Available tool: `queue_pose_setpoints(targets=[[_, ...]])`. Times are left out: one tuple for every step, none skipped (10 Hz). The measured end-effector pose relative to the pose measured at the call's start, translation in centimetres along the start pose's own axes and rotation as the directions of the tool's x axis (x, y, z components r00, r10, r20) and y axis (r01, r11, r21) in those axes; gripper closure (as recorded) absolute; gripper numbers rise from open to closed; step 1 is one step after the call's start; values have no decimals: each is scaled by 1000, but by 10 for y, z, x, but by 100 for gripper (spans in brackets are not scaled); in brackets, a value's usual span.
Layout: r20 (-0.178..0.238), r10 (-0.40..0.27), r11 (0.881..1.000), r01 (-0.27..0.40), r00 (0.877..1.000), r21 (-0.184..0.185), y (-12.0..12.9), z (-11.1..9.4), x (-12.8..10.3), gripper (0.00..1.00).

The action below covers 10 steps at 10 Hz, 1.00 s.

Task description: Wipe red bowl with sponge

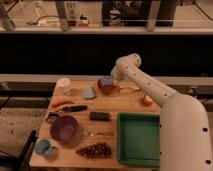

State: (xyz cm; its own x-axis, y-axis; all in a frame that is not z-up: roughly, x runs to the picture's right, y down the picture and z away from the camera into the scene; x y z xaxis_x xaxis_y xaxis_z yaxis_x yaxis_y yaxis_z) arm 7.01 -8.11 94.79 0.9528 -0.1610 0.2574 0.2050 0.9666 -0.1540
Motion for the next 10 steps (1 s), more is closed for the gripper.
queue_pose_setpoints(targets=[[-15,1,1000,-1,1000,7,-1,-1,5,100],[-30,5,1000,-5,1000,14,-1,-3,12,100],[-49,10,1000,-9,999,22,-1,-3,20,100],[-61,13,1000,-12,998,23,1,-1,26,100],[-73,19,1000,-17,997,23,4,2,32,100],[-80,25,1000,-23,997,21,6,5,37,100],[-85,34,999,-32,996,19,9,11,44,100],[-87,41,999,-40,995,18,10,16,49,100],[-81,48,999,-46,996,22,8,18,51,100],[-73,47,999,-45,996,31,2,19,51,100]])
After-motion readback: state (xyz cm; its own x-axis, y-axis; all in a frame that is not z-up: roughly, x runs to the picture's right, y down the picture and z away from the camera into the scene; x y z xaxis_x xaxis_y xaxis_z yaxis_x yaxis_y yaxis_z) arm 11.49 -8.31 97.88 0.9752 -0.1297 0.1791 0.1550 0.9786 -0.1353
